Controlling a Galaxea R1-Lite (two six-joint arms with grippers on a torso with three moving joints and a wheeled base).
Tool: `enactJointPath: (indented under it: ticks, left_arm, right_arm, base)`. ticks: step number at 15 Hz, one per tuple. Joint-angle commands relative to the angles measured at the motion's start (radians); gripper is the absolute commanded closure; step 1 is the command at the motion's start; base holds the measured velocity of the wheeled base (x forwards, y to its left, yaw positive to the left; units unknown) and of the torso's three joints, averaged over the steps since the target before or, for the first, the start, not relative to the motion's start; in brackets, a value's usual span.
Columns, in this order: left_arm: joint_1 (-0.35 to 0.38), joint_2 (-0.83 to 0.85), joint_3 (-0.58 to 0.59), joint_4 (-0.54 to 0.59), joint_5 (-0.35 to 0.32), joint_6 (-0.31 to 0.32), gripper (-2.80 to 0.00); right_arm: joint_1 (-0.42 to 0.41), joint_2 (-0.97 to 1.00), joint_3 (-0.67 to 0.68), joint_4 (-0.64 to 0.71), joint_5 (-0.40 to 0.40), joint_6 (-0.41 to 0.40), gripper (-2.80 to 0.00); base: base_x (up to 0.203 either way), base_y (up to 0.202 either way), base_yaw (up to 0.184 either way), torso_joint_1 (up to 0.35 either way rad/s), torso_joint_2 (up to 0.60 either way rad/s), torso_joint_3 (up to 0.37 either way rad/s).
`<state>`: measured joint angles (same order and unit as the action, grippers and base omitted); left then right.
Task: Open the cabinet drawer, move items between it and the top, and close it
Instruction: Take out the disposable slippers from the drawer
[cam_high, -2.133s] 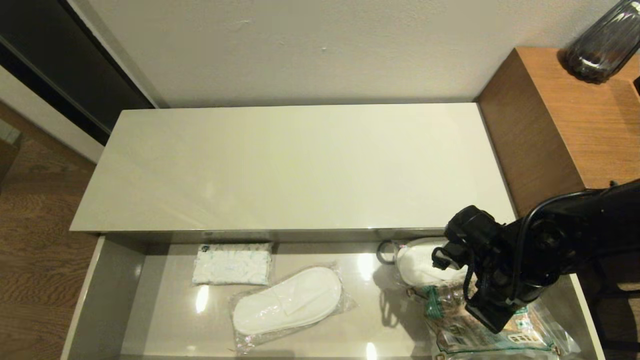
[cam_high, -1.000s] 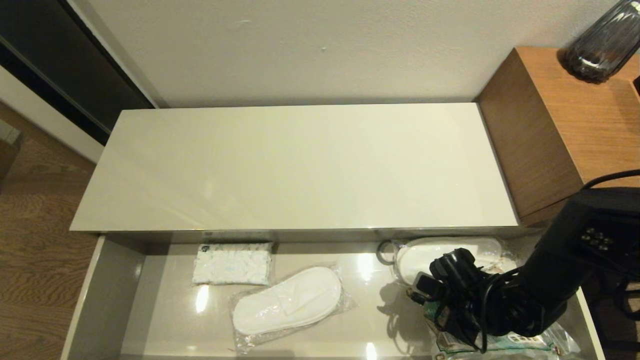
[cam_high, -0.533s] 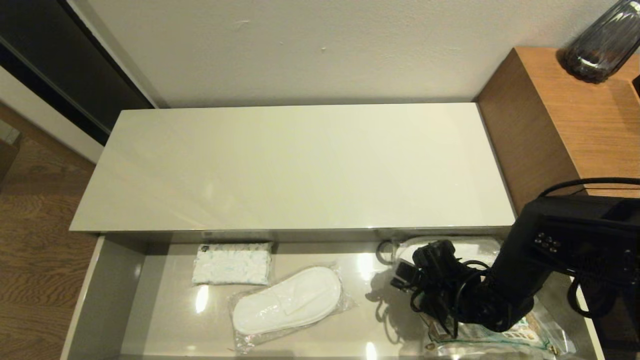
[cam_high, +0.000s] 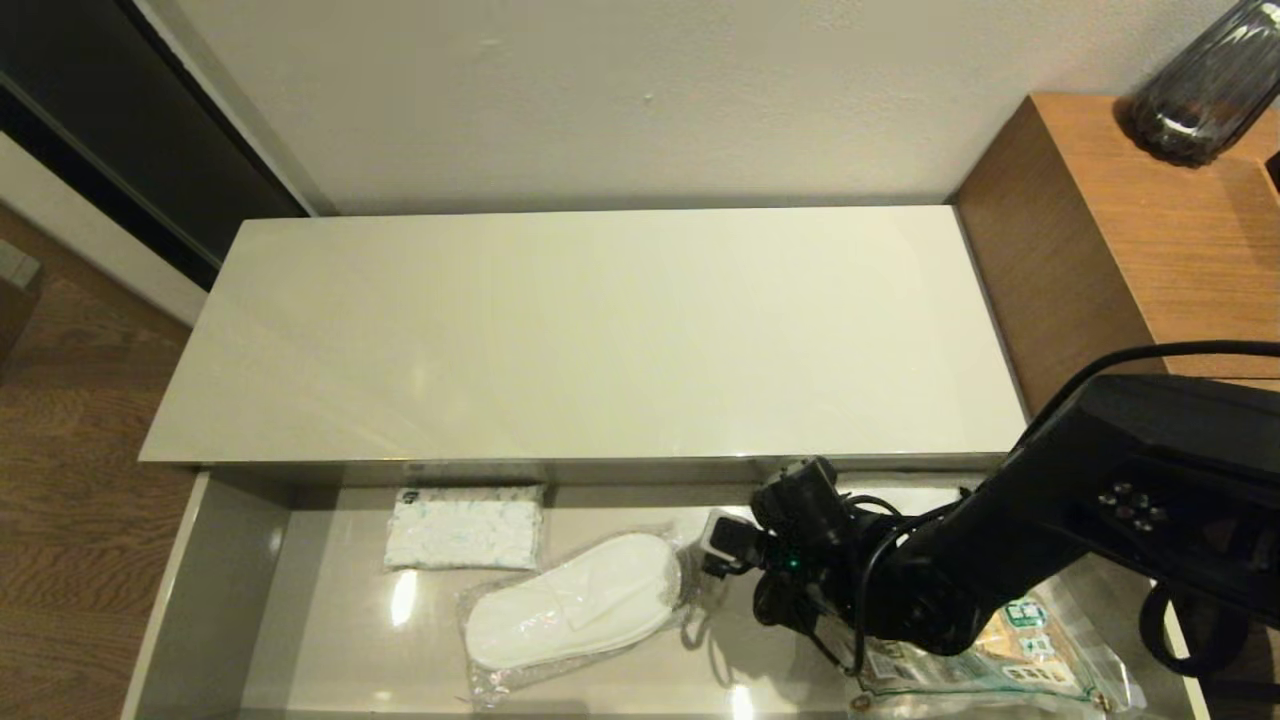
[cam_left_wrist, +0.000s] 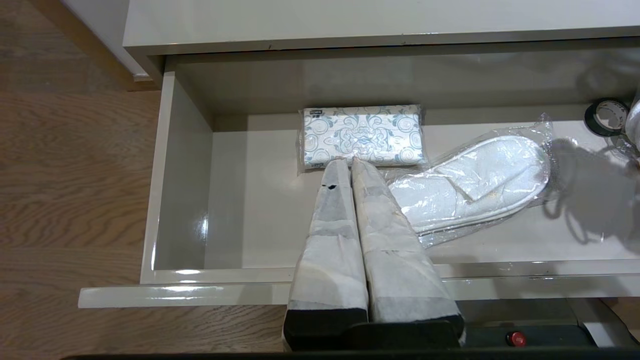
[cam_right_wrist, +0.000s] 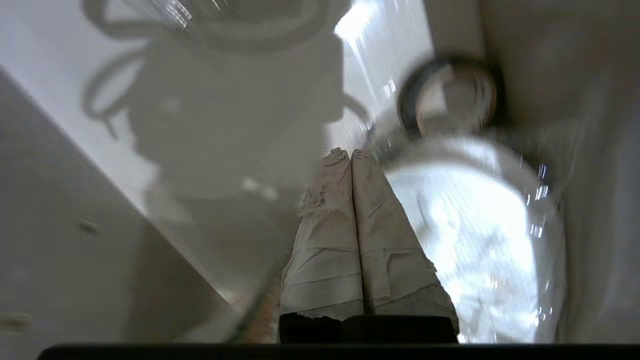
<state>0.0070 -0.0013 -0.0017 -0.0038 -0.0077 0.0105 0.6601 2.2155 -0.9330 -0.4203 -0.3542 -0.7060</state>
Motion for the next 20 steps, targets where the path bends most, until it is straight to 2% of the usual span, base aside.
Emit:
enactJointPath:
  ticks: [1,6,11,15,16,17,20]
  left_arm:
    - [0.001,0.001,0.0,-0.001,0.0,0.0,0.0]
    - [0.001,0.001,0.0,-0.001,0.0,0.0,0.0]
    - [0.001,0.001,0.0,-0.001,0.0,0.0,0.0]
    - [0.001,0.001,0.0,-0.001,0.0,0.0,0.0]
    - [0.001,0.001,0.0,-0.001,0.0,0.0,0.0]
    - [-0.001,0.001,0.0,-0.001,0.0,0.0,0.0]
    - [0.001,0.001,0.0,-0.001,0.0,0.0,0.0]
  right_arm:
    - [0.054,0.0,-0.035,0.003,0.001,0.009,0.0]
    - [0.091,0.093,-0.193,0.014,-0.006,0.011,0.0]
    - [0.132,0.199,-0.4,0.096,-0.012,0.011,0.0]
    - [0.165,0.247,-0.425,0.099,-0.038,0.008,0.0]
    - [0.169,0.261,-0.44,0.099,-0.046,0.008,-0.7]
    - [0.172,0.277,-0.46,0.1,-0.048,0.008,-2.8]
    - [0.173,0.319,-0.53,0.111,-0.049,0.004,-2.8]
  base:
    - [0.0,0.0,0.0,0.0,0.0,0.0]
    - [0.0,0.0,0.0,0.0,0.0,0.0]
    - [0.0,0.0,0.0,0.0,0.0,0.0]
    - [0.0,0.0,0.0,0.0,0.0,0.0]
    - [0.0,0.0,0.0,0.0,0.0,0.0]
    - [0.0,0.0,0.0,0.0,0.0,0.0]
    - [0.0,0.0,0.0,0.0,0.0,0.0]
